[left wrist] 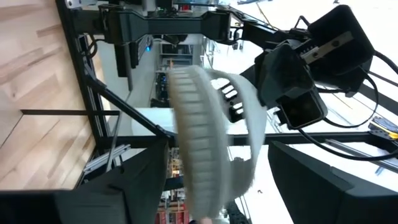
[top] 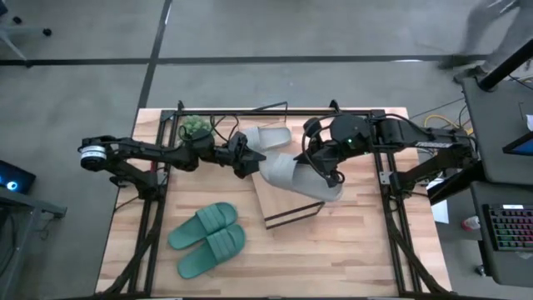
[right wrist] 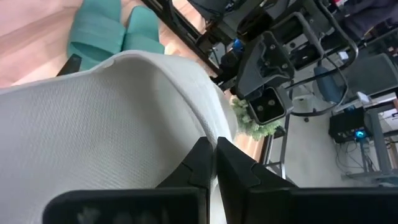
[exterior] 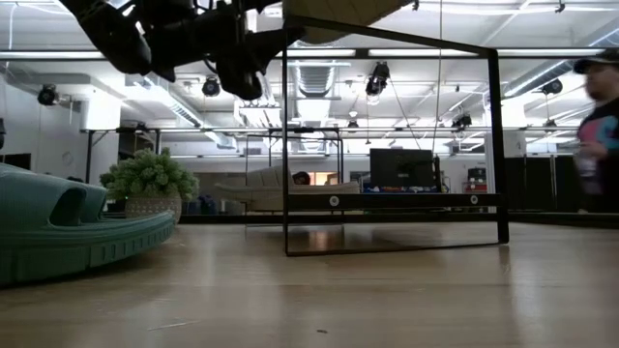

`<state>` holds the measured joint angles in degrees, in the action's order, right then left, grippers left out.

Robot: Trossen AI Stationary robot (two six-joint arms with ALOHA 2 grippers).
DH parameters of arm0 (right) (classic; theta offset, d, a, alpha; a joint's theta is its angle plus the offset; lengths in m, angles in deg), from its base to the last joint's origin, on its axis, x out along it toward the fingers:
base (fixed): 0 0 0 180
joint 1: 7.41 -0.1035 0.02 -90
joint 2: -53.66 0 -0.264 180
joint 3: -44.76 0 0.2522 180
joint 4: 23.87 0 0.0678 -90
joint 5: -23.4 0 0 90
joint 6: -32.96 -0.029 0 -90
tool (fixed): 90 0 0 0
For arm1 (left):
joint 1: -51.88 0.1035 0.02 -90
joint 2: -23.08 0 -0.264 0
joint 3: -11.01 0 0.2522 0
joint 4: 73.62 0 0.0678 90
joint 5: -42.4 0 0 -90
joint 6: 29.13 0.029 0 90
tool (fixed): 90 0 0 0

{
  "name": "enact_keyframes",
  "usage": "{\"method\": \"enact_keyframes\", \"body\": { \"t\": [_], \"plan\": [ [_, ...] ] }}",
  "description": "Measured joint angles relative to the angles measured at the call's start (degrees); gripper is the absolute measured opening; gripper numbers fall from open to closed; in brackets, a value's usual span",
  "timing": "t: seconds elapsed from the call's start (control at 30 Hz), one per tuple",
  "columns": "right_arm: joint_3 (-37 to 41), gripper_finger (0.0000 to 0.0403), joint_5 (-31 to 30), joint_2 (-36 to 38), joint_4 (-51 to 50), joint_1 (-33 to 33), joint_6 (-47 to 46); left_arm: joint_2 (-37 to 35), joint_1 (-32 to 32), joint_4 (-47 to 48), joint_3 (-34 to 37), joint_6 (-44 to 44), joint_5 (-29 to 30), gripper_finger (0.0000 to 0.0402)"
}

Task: Pick and place slides into the shelf
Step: Put the gray slipper on the shelf

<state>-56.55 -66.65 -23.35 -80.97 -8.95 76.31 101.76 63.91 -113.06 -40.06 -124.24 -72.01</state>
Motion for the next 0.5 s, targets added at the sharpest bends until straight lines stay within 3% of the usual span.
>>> {"method": "enact_keyframes", "body": {
  "t": [0.2,0.5],
  "plan": [
    [0.0,0.0008,0.0,0.04,0.89,0.07,0.14,0.04,0.0,0.2,0.06,0.02,0.02,0.0237],
    [0.0,0.0008,0.01,0.14,1.08,0.07,0.16,0.04,0.0,0.2,0.1,0.0,0.55,0.0138]
  ]
}}
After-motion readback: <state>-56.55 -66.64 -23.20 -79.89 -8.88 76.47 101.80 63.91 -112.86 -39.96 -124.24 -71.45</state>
